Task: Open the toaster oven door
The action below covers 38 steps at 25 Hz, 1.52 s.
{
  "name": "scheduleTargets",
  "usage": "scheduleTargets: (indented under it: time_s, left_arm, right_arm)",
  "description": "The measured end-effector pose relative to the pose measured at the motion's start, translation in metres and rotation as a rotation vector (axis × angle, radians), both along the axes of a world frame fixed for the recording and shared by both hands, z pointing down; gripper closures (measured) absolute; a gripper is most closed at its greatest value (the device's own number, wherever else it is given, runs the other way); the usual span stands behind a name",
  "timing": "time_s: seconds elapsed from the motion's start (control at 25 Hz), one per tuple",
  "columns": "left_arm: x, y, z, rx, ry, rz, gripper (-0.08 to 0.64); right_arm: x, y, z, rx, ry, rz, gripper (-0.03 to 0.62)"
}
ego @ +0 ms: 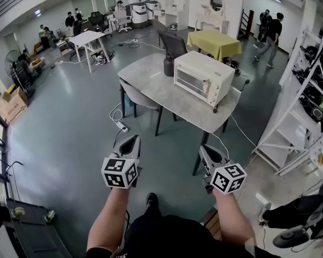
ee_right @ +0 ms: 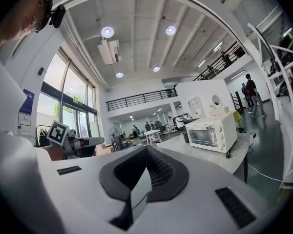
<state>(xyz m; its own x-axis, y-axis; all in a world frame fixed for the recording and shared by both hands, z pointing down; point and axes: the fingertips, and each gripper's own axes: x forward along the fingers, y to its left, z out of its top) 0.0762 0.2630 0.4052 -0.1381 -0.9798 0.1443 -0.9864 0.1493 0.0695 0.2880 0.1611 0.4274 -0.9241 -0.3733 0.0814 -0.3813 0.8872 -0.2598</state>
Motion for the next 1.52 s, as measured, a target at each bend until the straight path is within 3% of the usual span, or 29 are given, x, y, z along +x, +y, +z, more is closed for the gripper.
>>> scheduleTargets:
  time_s: [0.32,1.08,1.52]
  left_arm:
    - [-0.016,-0.035,-0.013,0.028,0.013,0.074,0.552]
    - [-0.186,-0.137,0.022,-0.020,0.097,0.108,0.552]
    - [-0.219,-0.163,0.019,-0.018,0.100,0.138,0.552]
  right_arm:
    - [-0.023,-0.031,-0.004,-0.003,0.012,0.011,0.598]
    - [-0.180,-0.126,0.013,-0.072,0.050,0.057,0.598]
    - [-0.218,-0.145,0.020,-0.100,0.064,0.064,0.598]
